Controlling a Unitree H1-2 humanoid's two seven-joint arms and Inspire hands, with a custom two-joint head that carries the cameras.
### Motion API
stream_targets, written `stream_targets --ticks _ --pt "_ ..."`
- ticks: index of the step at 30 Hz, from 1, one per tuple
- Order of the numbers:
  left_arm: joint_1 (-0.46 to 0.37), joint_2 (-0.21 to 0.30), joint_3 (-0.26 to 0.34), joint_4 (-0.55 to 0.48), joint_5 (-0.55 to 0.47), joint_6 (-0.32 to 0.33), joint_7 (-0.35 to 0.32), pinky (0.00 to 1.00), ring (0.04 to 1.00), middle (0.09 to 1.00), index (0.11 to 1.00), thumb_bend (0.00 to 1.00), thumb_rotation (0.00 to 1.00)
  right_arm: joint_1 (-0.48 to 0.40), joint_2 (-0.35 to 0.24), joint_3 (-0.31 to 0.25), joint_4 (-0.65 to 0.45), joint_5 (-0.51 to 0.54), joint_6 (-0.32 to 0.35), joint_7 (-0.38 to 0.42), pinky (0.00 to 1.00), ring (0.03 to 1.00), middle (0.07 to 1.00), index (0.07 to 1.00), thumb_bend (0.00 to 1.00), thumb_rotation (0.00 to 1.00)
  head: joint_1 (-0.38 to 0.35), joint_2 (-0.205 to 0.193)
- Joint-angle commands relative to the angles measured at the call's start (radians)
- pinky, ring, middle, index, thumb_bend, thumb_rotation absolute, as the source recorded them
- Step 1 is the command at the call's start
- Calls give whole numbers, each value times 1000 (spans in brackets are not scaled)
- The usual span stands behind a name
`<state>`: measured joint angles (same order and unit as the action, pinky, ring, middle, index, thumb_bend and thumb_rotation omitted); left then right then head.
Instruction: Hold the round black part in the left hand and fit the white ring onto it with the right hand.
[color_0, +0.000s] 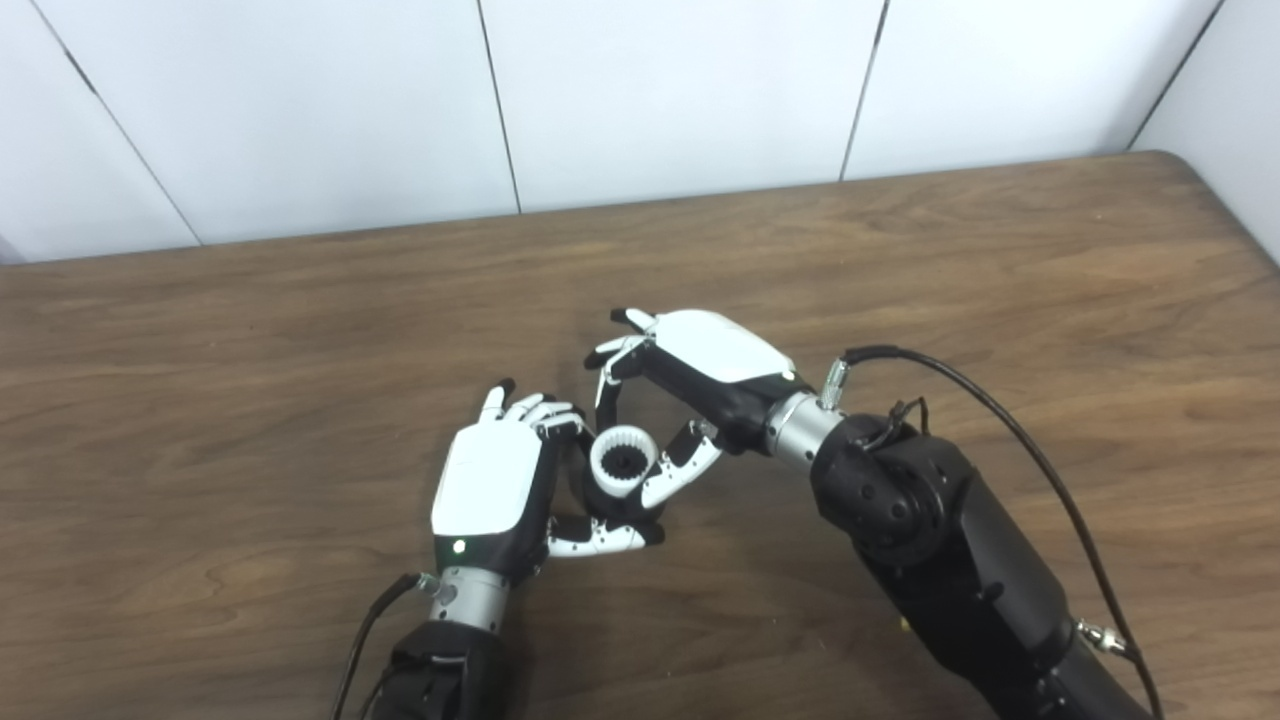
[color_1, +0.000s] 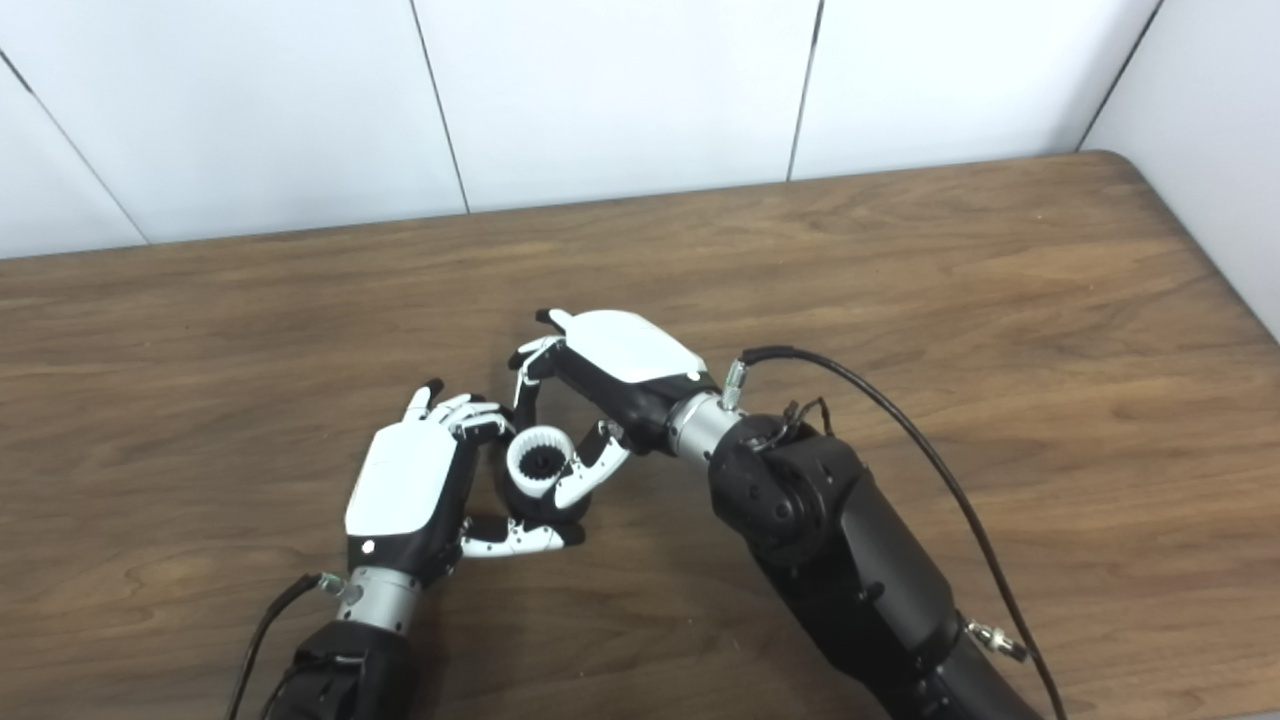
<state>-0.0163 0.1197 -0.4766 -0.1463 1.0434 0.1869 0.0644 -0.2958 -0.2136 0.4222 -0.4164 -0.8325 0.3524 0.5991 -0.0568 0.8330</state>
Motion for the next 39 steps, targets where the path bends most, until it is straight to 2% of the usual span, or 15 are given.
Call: stream_targets --ticks 1,39 --pt "4 -7 -18 5 8 3 -42 974 839 752 484 524 53 -32 5 -2 -18 4 -19 -7 1000 1000 846 486 519 132 -1 1" --pt "5 -9 -17 -4 3 3 -51 985 845 755 484 524 53 -14 -2 -7 8 11 -20 -19 1000 1000 853 486 518 132 -3 11"
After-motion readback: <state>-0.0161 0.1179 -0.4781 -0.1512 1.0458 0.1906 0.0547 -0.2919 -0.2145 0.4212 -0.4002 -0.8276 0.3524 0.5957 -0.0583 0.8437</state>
